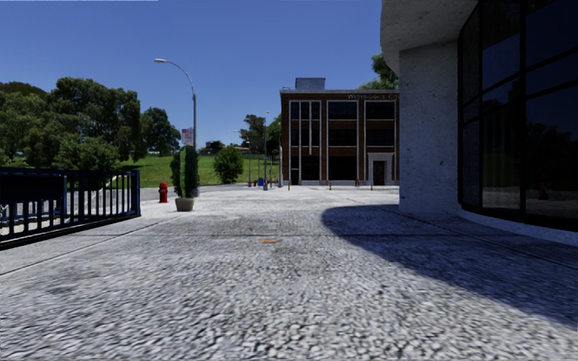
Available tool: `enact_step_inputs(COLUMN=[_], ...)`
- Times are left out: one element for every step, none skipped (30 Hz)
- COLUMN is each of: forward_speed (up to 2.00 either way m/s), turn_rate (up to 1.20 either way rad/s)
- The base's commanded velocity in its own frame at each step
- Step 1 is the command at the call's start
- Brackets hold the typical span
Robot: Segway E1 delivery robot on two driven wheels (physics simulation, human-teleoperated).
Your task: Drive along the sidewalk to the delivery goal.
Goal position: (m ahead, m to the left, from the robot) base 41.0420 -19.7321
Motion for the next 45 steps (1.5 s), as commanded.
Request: enact_step_inputs(forward_speed=[2.00,2.00,2.00,2.00,2.00,2.00,2.00,2.00,2.00,2.00,2.00,2.00,2.00,2.00,2.00,2.00,2.00,2.00,2.00,2.00,2.00,2.00,2.00,2.00,2.00,2.00,2.00,2.00,2.00,2.00,2.00,2.00,2.00,2.00,2.00,2.00,2.00,2.00,2.00,2.00,2.00,2.00,2.00,2.00,2.00], turn_rate=[0.00,0.00,0.00,0.00,0.00,0.00,0.00,0.00,0.00,0.00,0.00,0.00,0.00,0.00,0.00,0.00,0.00,0.00,0.00,0.00,0.00,0.00,0.00,0.00,0.00,0.00,0.00,0.00,0.00,0.00,0.00,0.00,0.00,0.00,0.00,0.00,0.00,0.00,0.00,0.00,0.00,0.00,0.00,0.00,0.00])
